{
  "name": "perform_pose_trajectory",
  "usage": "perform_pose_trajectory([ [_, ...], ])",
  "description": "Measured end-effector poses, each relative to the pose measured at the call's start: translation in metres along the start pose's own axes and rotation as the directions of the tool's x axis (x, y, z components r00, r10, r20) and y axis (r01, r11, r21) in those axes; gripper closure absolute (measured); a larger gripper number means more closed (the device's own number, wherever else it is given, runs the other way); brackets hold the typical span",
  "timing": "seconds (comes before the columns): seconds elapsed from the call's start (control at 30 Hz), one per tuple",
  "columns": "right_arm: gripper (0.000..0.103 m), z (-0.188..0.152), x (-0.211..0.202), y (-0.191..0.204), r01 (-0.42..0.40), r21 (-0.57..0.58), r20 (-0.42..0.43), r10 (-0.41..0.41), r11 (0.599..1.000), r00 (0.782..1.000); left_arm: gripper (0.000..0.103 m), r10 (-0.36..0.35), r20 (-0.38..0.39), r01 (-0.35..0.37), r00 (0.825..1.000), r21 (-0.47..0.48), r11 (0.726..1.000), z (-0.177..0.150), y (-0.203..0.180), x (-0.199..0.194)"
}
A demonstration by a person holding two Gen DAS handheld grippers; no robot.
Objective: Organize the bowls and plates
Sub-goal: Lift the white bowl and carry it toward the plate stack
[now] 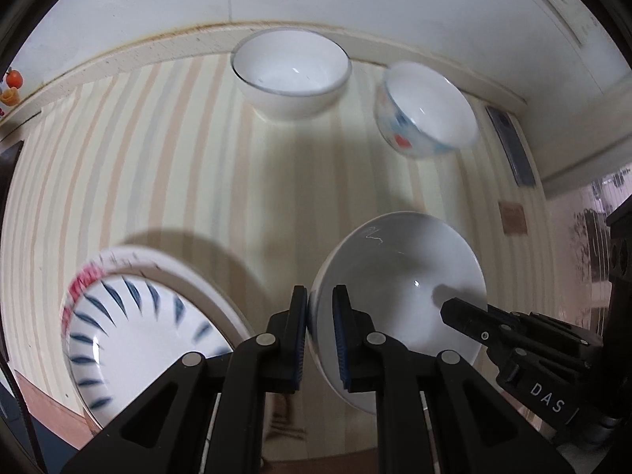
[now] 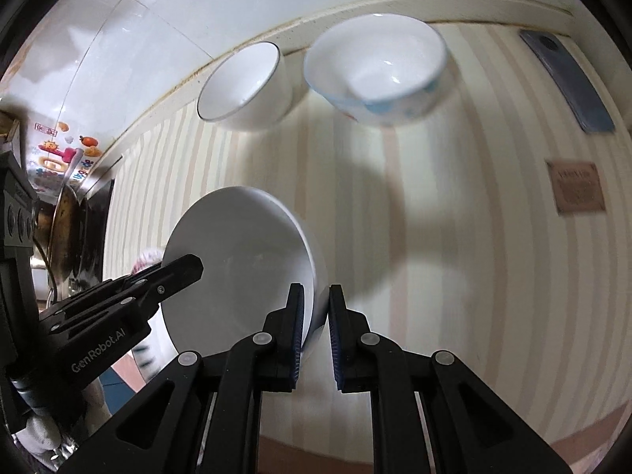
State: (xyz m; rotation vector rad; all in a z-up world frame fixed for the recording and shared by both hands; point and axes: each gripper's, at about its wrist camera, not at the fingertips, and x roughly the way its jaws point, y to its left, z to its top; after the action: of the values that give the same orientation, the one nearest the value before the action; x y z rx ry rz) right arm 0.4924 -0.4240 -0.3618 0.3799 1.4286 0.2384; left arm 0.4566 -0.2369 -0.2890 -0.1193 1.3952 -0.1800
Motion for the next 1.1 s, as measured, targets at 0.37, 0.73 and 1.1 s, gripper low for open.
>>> perform_pose_trajectory([
  [0.37,0.089,-0.046,0.001,-0.054,0.025,0.069,-0.038,-0.023,0.997,0.999,0.092,0.001,-0.050,0.000,0.999,0.034,0.999,-0.030,-0.034,0.034],
  [0.73,0.089,-0.046,0.003,-0.072,0.030,0.094,-0.042,-0.026,0.995,0.999,0.092,0.035,-0.068,-0.030,0.997,0.071,0.997,-0.035,-0.055,0.052],
  [1.1,0.089,-0.037,-0.007,-0.089,-0.041,0.163,-0.087,0.055,0.986,0.995,0.091,0.008,-0.065,-0.005,0.998,0.042,0.999,-0.021,-0.058,0.014],
])
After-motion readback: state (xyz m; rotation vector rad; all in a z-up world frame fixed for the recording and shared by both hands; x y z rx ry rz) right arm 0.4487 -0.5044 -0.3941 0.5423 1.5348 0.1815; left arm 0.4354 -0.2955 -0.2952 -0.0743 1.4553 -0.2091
